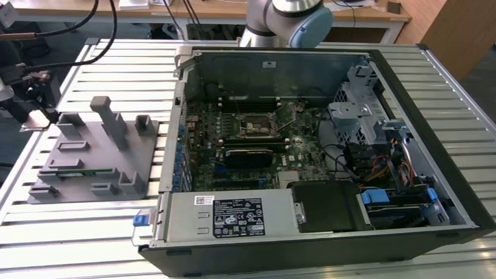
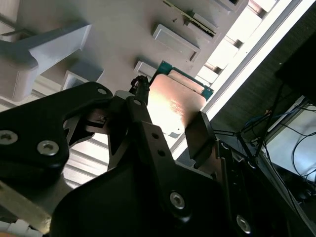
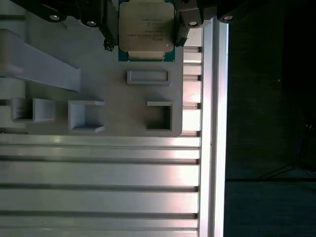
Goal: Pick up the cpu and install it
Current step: 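Pick up the cpu and move it towards the insertion slot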
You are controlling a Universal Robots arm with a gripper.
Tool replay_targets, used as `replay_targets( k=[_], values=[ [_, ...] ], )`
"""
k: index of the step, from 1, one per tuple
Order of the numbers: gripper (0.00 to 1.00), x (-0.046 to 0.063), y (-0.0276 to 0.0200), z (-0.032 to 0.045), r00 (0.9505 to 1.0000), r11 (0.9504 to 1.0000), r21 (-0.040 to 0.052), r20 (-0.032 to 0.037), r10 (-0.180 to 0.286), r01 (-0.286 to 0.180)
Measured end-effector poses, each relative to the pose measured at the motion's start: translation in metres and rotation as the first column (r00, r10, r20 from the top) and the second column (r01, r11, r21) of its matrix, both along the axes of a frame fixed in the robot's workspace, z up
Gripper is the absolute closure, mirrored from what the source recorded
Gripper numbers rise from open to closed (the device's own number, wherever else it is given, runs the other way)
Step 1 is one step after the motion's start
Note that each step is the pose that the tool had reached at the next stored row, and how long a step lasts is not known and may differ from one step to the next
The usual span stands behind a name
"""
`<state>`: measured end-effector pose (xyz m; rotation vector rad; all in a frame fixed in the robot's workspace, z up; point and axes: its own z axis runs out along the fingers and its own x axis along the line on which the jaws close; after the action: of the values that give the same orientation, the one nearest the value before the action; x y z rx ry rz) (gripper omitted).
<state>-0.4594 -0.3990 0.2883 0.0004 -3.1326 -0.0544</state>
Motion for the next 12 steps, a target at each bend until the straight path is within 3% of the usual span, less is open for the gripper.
replay_targets(
  k=[12],
  values=[
    [0.46, 0.0, 0.0015, 0.0218, 1.0, 1.0, 0.0, 0.0001, 0.0, 0.0]
  ],
)
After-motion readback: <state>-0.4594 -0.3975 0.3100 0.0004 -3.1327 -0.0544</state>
